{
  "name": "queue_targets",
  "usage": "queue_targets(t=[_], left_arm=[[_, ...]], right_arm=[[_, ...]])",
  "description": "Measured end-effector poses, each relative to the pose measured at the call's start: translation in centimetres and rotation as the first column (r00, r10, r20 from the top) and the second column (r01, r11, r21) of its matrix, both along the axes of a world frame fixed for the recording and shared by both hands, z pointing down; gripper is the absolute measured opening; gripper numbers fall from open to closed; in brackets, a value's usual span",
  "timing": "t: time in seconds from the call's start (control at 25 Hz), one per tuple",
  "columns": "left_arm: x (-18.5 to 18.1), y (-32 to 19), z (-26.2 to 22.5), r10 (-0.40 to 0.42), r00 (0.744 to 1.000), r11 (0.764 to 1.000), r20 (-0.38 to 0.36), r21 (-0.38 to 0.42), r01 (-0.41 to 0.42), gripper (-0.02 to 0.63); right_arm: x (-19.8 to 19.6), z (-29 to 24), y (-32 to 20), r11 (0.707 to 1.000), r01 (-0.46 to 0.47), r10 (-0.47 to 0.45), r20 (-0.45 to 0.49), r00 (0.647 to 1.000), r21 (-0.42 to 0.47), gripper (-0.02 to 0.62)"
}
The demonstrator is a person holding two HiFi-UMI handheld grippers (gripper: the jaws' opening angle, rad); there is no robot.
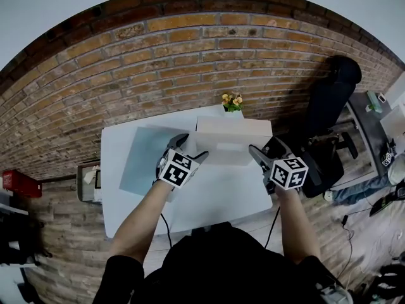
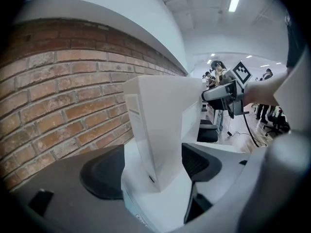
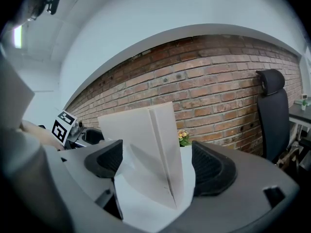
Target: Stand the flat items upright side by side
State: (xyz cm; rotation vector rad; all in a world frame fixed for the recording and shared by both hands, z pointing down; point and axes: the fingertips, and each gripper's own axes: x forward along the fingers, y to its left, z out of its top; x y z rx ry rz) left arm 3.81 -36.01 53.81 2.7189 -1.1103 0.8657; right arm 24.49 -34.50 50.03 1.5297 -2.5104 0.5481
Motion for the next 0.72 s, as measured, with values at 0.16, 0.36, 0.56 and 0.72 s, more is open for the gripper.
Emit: queue_targets(t=[0.16,0.36,0.56,0.72], left_arm=[[-0.3,1.0,-0.8,-0.008,1.000,1.000,-0.015,0.026,0.009,0.382],[-0.8,2.8,-0.9,-0.028,0.999,1.000,-0.046,0.009,0.029,0.382],[-1.2,4.4,-1.5,-0.062,0.994,0.998,-0.085,0.023,0.065,0.382],[-2.1,5.8,-1.4,-0.108,0.990,0.994,-0.092,0.007,0.109,0.382]], right_arm=[[0.4,-0.3,1.4,1.000,-0.021,0.021,0.011,1.000,0.009,0.440],[0.5,-0.7,3.8,0.999,-0.046,0.046,0.010,0.999,0.018,0.440],[0.7,-0.6,5.5,0.998,-0.054,0.054,0.007,0.999,0.014,0.440],[0.6,-0.8,6.3,0.999,-0.043,0.042,0.024,0.999,0.018,0.440]])
